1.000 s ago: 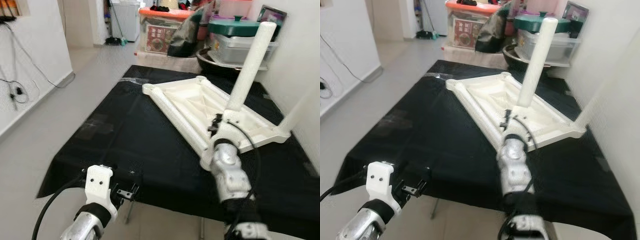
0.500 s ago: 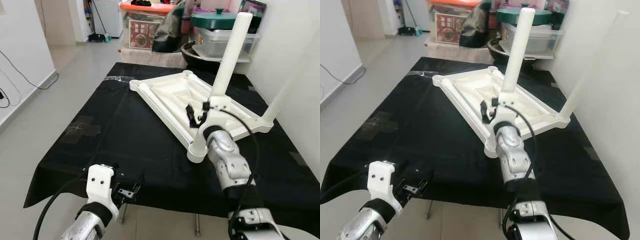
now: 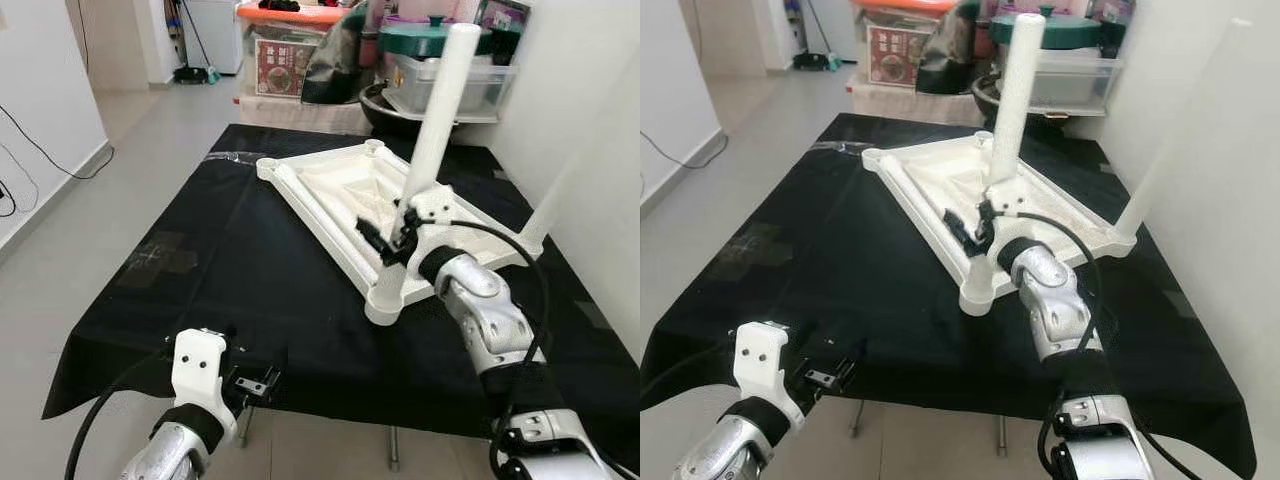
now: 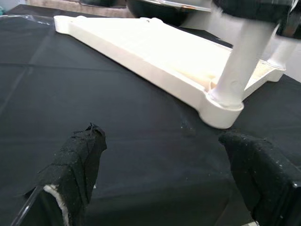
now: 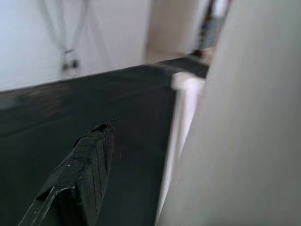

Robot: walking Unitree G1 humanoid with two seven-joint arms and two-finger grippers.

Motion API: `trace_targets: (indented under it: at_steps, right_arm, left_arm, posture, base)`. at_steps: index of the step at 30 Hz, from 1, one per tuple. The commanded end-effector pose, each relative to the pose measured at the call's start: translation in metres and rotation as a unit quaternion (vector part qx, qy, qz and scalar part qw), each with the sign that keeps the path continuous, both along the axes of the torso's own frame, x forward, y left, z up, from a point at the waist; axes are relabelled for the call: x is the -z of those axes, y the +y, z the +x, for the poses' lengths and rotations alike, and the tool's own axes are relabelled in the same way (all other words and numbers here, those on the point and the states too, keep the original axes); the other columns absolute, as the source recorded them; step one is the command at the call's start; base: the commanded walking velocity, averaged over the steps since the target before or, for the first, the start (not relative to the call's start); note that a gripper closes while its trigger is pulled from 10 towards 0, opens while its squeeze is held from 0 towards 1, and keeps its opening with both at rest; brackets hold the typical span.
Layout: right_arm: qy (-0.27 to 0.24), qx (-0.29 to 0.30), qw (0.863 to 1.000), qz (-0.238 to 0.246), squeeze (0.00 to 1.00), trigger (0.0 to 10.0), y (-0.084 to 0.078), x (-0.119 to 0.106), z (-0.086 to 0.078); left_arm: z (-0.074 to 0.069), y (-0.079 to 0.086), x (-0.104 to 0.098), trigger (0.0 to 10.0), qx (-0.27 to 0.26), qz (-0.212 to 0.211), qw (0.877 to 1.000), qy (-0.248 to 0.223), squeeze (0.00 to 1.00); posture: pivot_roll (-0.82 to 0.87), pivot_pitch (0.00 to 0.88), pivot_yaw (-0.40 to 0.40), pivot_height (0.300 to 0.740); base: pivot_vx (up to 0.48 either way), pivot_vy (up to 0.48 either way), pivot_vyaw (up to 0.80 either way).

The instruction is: Building children table

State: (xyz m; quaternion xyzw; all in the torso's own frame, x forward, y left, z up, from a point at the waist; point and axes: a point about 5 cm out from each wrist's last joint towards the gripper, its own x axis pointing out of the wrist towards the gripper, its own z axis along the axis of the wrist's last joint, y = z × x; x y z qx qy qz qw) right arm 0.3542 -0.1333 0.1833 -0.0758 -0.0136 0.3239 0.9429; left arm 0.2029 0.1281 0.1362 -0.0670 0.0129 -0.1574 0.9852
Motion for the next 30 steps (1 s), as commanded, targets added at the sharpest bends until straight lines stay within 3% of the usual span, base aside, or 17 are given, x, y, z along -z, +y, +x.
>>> trace_targets:
  at_steps: [1, 6, 7, 9, 10, 14, 15, 16, 17, 18, 20, 21, 22, 23, 24, 26, 30]
  right_arm:
    - [0.028, -0.07, 0.997, -0.006, 0.0, 10.0, 0.021, 0.015, -0.004]
    - [0.036, -0.087, 0.996, 0.0, 0.0, 9.6, 0.031, 0.017, -0.001]
    - [0.038, -0.09, 0.995, 0.006, 0.0, 4.4, 0.034, 0.017, 0.0]
    - [0.038, -0.09, 0.995, 0.006, 0.0, 4.4, 0.034, 0.017, 0.0]
    - [0.04, -0.098, 0.994, 0.016, 0.0, 0.0, 0.037, 0.017, 0.001]
    - [0.045, -0.085, 0.995, 0.033, 0.0, 0.0, 0.036, 0.018, 0.003]
    - [0.066, -0.005, 0.997, 0.035, 0.0, 0.0, 0.027, 0.024, 0.011]
    - [0.066, -0.005, 0.997, 0.035, 0.0, 0.0, 0.027, 0.024, 0.011]
    - [0.081, 0.054, 0.995, 0.034, 0.0, 0.0, 0.02, 0.028, 0.017]
    - [0.111, 0.185, 0.975, 0.045, 0.0, 0.0, 0.002, 0.039, 0.023]
    - [0.111, 0.185, 0.975, 0.045, 0.0, 0.0, 0.002, 0.039, 0.023]
    - [0.133, 0.268, 0.953, 0.05, 0.0, 0.0, -0.011, 0.046, 0.024]
    - [0.133, 0.268, 0.953, 0.05, 0.0, 0.0, -0.011, 0.046, 0.024]
    - [0.152, 0.347, 0.923, 0.068, 0.0, 0.0, -0.009, 0.059, 0.012]
    - [0.161, 0.389, 0.904, 0.077, 0.0, 0.0, -0.002, 0.065, -0.001]
    - [0.153, 0.408, 0.896, 0.083, 0.0, 0.0, 0.005, 0.065, -0.011]
    - [0.131, 0.419, 0.894, 0.083, 0.0, 0.0, 0.011, 0.057, -0.017]
  left_arm:
    - [-0.002, 0.0, 0.002, 10.0, 0.002, -0.002, 1.0, 0.008, 0.0]
    - [-0.002, 0.0, 0.002, 10.0, 0.003, -0.002, 1.0, 0.008, 0.0]
    - [-0.002, 0.0, 0.002, 10.0, 0.003, -0.002, 1.0, 0.008, 0.0]
    - [-0.002, 0.0, 0.002, 10.0, 0.003, -0.002, 1.0, 0.008, 0.0]
    - [-0.003, 0.0, 0.002, 10.0, 0.003, -0.001, 1.0, 0.008, 0.0]
    - [-0.003, 0.0, 0.001, 10.0, 0.002, -0.002, 1.0, 0.007, 0.0]
    - [-0.003, 0.0, 0.001, 10.0, 0.003, -0.003, 1.0, 0.008, 0.0]
    - [-0.003, 0.0, 0.001, 10.0, 0.003, -0.003, 1.0, 0.008, 0.0]
    - [-0.003, 0.0, 0.001, 10.0, 0.003, -0.004, 1.0, 0.008, 0.0]
    - [-0.004, 0.0, 0.001, 10.0, 0.004, -0.005, 1.0, 0.008, 0.0]
    - [-0.004, 0.0, 0.001, 10.0, 0.004, -0.005, 1.0, 0.008, 0.0]
    - [-0.004, -0.001, 0.001, 10.0, 0.004, -0.005, 1.0, 0.008, 0.0]
    - [-0.004, -0.001, 0.001, 10.0, 0.004, -0.005, 1.0, 0.008, 0.0]
    - [-0.004, 0.0, 0.001, 10.0, 0.004, -0.004, 1.0, 0.008, 0.0]
    - [-0.005, 0.0, 0.001, 10.0, 0.003, -0.003, 1.0, 0.008, 0.0]
    - [-0.005, 0.0, 0.001, 10.0, 0.003, -0.002, 1.0, 0.007, 0.0]
    - [-0.005, 0.0, 0.0, 10.0, 0.002, -0.003, 1.0, 0.008, 0.0]
  posture:
    - [0.19, 0.0, -0.091, 0.74]
    - [0.2, 0.0, -0.094, 0.74]
    - [0.2, 0.0, -0.096, 0.74]
    - [0.2, 0.0, -0.096, 0.74]
    - [0.2, 0.0, -0.096, 0.74]
    - [0.2, 0.0, -0.098, 0.74]
    - [0.19, 0.0, -0.096, 0.74]
    - [0.19, 0.0, -0.096, 0.74]
    - [0.19, 0.0, -0.096, 0.74]
    - [0.19, 0.0, -0.095, 0.74]
    - [0.19, 0.0, -0.095, 0.74]
    - [0.19, 0.0, -0.095, 0.74]
    - [0.19, 0.0, -0.095, 0.74]
    - [0.19, 0.0, -0.096, 0.74]
    - [0.19, 0.0, -0.095, 0.74]
    - [0.19, 0.0, -0.093, 0.74]
    - [0.19, 0.0, -0.092, 0.74]
  base:
    - [0.0, 0.0, 0.0]
    - [0.0, 0.0, 0.0]
    - [0.0, 0.0, 0.0]
    - [0.0, 0.0, 0.0]
    - [0.0, 0.0, 0.0]
    - [0.0, 0.0, 0.0]
    - [0.0, 0.0, 0.0]
    - [0.0, 0.0, 0.0]
    - [0.0, 0.0, 0.0]
    - [0.0, 0.0, 0.0]
    - [0.0, 0.0, 0.0]
    - [0.0, 0.0, 0.0]
    - [0.0, 0.0, 0.0]
    - [0.0, 0.0, 0.0]
    - [0.0, 0.0, 0.0]
    - [0.0, 0.0, 0.0]
    - [0.0, 0.0, 0.0]
